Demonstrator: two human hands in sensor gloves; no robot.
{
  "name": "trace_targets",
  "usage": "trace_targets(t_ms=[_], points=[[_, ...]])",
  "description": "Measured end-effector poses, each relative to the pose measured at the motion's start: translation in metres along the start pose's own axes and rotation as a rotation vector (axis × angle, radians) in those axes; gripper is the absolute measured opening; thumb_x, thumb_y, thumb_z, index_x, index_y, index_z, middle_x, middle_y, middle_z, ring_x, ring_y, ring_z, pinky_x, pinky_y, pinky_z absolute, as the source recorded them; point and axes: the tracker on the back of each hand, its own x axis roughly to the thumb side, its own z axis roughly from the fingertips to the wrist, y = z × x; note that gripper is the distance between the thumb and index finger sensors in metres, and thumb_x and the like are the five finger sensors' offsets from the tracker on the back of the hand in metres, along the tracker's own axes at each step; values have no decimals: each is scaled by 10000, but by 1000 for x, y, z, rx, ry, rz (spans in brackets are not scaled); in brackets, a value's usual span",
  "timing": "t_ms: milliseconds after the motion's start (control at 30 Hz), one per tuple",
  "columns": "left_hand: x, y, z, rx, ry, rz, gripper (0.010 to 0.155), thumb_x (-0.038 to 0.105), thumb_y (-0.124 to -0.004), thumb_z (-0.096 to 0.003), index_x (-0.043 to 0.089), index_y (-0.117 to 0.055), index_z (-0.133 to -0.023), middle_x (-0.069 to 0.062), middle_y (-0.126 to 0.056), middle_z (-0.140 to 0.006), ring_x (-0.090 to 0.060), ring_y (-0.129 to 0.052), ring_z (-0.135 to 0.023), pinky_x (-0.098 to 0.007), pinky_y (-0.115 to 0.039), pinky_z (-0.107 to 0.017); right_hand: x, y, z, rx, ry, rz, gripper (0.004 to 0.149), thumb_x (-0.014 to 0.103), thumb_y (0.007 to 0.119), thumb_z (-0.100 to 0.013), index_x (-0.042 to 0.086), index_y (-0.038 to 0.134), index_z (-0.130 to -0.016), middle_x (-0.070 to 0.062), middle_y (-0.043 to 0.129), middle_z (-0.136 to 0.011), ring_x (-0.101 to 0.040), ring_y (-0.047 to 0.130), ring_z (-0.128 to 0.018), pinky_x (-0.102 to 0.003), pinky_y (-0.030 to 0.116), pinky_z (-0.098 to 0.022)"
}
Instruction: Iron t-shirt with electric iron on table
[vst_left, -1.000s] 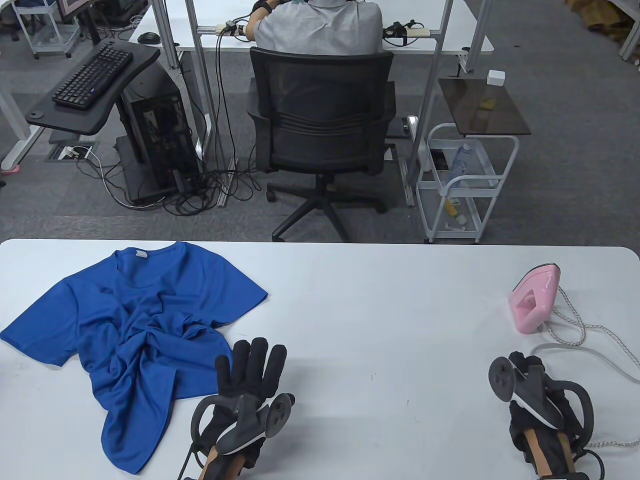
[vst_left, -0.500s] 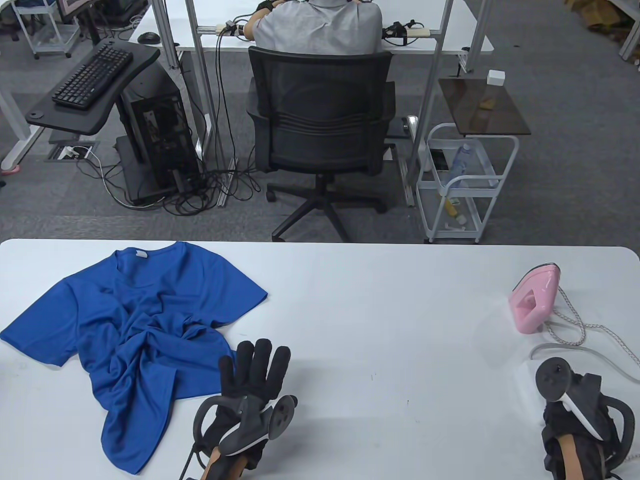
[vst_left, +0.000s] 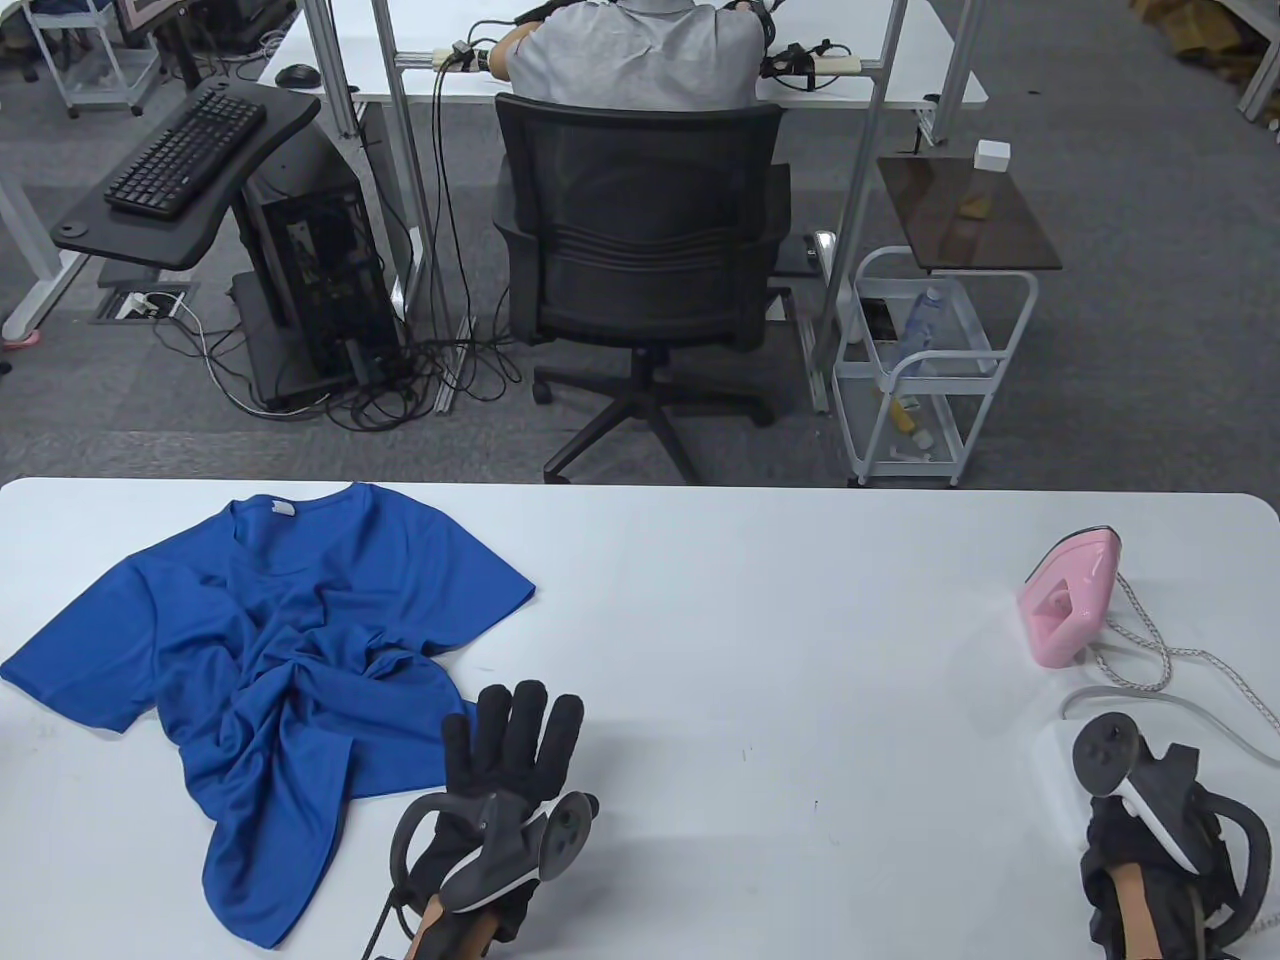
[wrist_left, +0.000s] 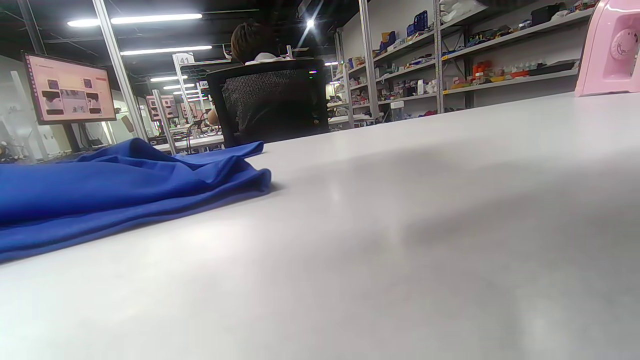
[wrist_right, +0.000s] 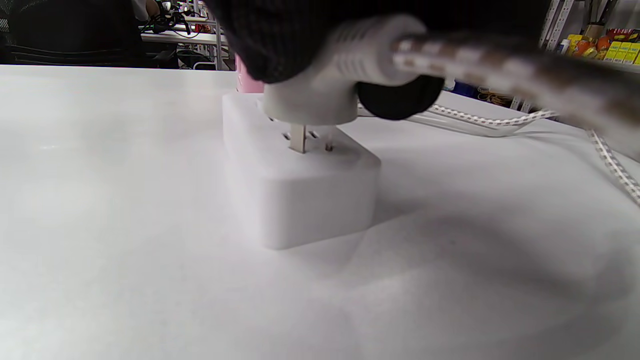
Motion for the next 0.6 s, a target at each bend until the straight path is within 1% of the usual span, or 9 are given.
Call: trace_targets(t_ms=[200,267,300,333,367,400,433,600], points=[[3,0,0,3,-6,3,968,650,-574,-486,237,74,-1075,-158,-86,-1211,-498,-206,-1109,-702,-287,-747,3,-2,-3,-11,2,41,534,234,844,-405,189,815,-937,-193,891,-875,-293,1034,-594,-430,894,-446],[6,-1,0,1,-10,2,968,650,-574,-486,237,74,-1075,-158,-85,-1211,-496,-206,-1110,-702,-288,-747,2,-1,-5,-11,5,30,537,236,848,-392,187,828,-927,-191,908,-859,-288,1045,-577,-422,903,-437],[7,-1,0,-1,-12,5,968,650,-574,-486,237,75,-1074,-156,-85,-1211,-496,-206,-1110,-701,-287,-748,2,10,-11,61,-33,1,546,246,866,-384,185,828,-925,-182,912,-852,-280,1050,-576,-413,911,-436],[8,-1,0,-1,-14,8,969,650,-574,-486,236,76,-1074,-158,-83,-1211,-497,-205,-1110,-701,-286,-749,3,8,-9,27,-1,18,557,259,859,-361,194,819,-912,-169,909,-834,-258,1049,-553,-397,917,-421],[8,0,0,0,-16,10,969,650,-574,-486,237,76,-1074,-157,-83,-1211,-496,-205,-1110,-701,-287,-749,4,9,-12,36,-33,13,554,245,869,-366,171,829,-914,-189,916,-832,-277,1054,-551,-412,917,-418],[9,0,0,0,-17,10,969,649,-575,-486,236,75,-1074,-156,-82,-1212,-497,-204,-1110,-701,-286,-749,6,10,-10,47,7,47,555,256,862,-366,192,819,-916,-169,912,-839,-261,1052,-562,-400,919,-428],[10,1,0,4,-19,7,969,650,-574,-485,237,76,-1074,-156,-85,-1212,-496,-206,-1110,-702,-288,-748,7,9,-10,36,-14,69,555,255,861,-366,190,819,-916,-170,914,-838,-262,1056,-559,-400,921,-425],[7,-1,0,2,-16,8,969,649,-575,-486,238,76,-1074,-158,-85,-1212,-496,-206,-1110,-702,-288,-748,8,8,-6,48,-29,53,555,268,864,-379,183,816,-925,-174,913,-843,-263,1056,-566,-407,911,-436]])
